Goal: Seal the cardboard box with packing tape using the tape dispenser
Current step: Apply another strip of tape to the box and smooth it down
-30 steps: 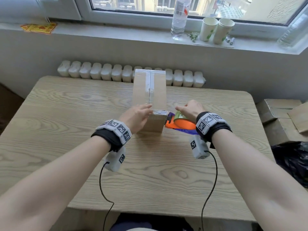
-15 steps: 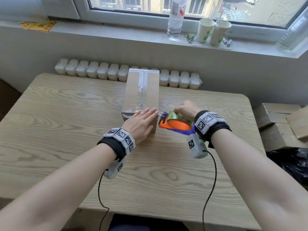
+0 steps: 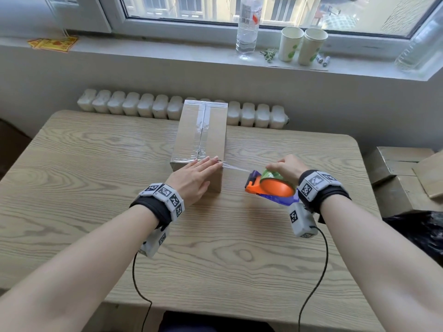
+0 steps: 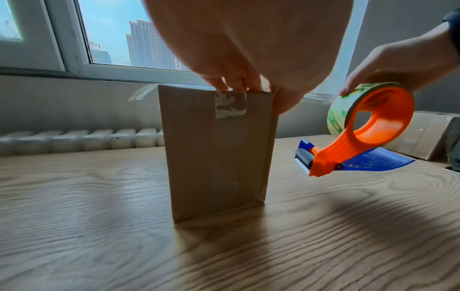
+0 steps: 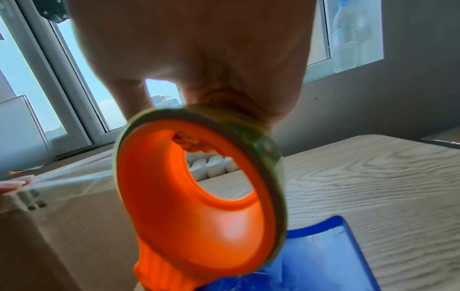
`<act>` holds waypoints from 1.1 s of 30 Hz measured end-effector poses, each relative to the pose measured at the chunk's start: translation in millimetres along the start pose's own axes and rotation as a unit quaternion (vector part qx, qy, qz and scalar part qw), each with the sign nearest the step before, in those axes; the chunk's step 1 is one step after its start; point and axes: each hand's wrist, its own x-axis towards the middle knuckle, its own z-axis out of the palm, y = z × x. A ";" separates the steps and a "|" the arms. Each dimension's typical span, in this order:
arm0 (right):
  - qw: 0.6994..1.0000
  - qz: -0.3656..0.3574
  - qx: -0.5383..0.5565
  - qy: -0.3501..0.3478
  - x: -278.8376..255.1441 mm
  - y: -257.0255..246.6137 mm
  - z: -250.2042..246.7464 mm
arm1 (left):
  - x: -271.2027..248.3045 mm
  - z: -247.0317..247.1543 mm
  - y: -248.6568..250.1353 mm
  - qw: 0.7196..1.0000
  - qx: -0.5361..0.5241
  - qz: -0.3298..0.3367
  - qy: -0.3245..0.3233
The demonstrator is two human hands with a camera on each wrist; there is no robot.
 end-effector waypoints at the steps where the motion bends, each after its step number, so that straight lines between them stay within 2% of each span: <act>1: 1.000 0.000 0.003 0.002 -1.3 2.6 -1.6 | -0.2 0.1 0.3 1.000 0.001 0.000 0.000; 8: 0.999 -0.005 -0.006 0.052 -9.0 14.9 -9.8 | 1.2 -7.7 6.4 1.000 0.018 -0.007 -0.018; 14: 0.996 -0.049 0.075 0.024 -14.5 12.4 -21.4 | 4.0 1.9 23.1 0.998 0.061 -0.018 -0.019; 19: 0.992 -0.064 0.109 -0.008 -16.6 13.5 -32.6 | 8.9 2.7 23.0 1.000 0.009 -0.027 -0.005; 26: 0.994 -0.060 0.087 0.036 -16.0 12.8 -33.3 | 13.5 -0.3 18.8 1.000 -0.001 -0.022 -0.020; 33: 0.977 -0.102 0.185 -0.038 -24.1 5.6 -29.2 | 14.0 2.0 20.6 0.999 -0.015 -0.032 -0.018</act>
